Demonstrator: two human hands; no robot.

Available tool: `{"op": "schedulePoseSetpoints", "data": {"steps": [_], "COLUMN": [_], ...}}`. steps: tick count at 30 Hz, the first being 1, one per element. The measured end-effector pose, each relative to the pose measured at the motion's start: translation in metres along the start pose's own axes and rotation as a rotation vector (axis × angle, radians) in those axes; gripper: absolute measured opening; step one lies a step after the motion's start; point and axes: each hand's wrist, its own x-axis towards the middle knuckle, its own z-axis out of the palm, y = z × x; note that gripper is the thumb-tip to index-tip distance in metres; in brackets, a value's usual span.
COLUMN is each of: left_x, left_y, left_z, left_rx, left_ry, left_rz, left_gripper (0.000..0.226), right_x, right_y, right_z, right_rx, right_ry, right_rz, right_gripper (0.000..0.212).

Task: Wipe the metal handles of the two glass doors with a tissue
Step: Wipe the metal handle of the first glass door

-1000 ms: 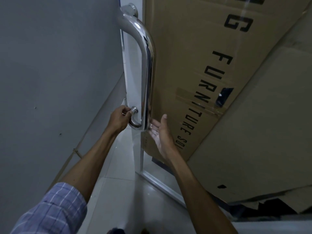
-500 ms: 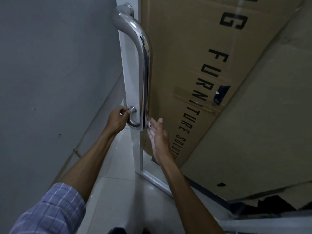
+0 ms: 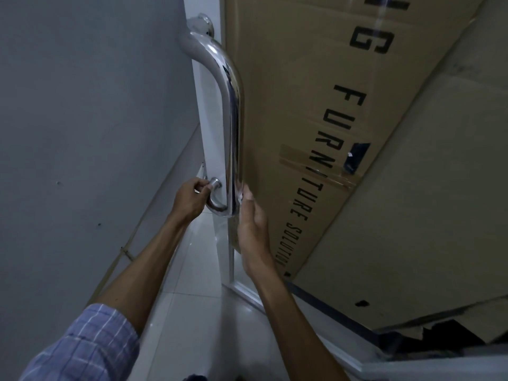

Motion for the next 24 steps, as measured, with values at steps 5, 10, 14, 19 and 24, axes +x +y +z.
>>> {"op": "schedulePoseSetpoints", "data": {"steps": [5,10,14,19,24], "left_x": [0.001,0.0,-0.002,-0.007,-0.009], "left_y": [0.001,0.001,0.003,0.009,0.008], "left_z": [0.0,-0.001,0.0,0.001,0.001], "left_rx": [-0.015,-0.037,0.0,-0.04,-0.088], "left_ry": [-0.009,-0.019,0.001,0.004,-0.004], "left_rz": [-0.011,-0.018,-0.01,0.012,-0.016], "left_gripper": [0.024,0.029,0.025,0.013,0.014], "right_x": [0.003,0.012,0.011,0.012,0.009], "right_y": [-0.049,-0.068,-0.043,0.005,0.035], "right_z": [0.014,0.019,0.012,0.004,0.0], "right_rx": [-0.043,-0.036,-0.1,-0.116,-0.146], "right_ry": [-0.02,0.026,0.05,0.079,0.071], "right_rz": [-0.269,-0.341,-0.276,-0.104,-0.015], "right_gripper": [0.053,0.053,0.051,0.05,0.046]}}
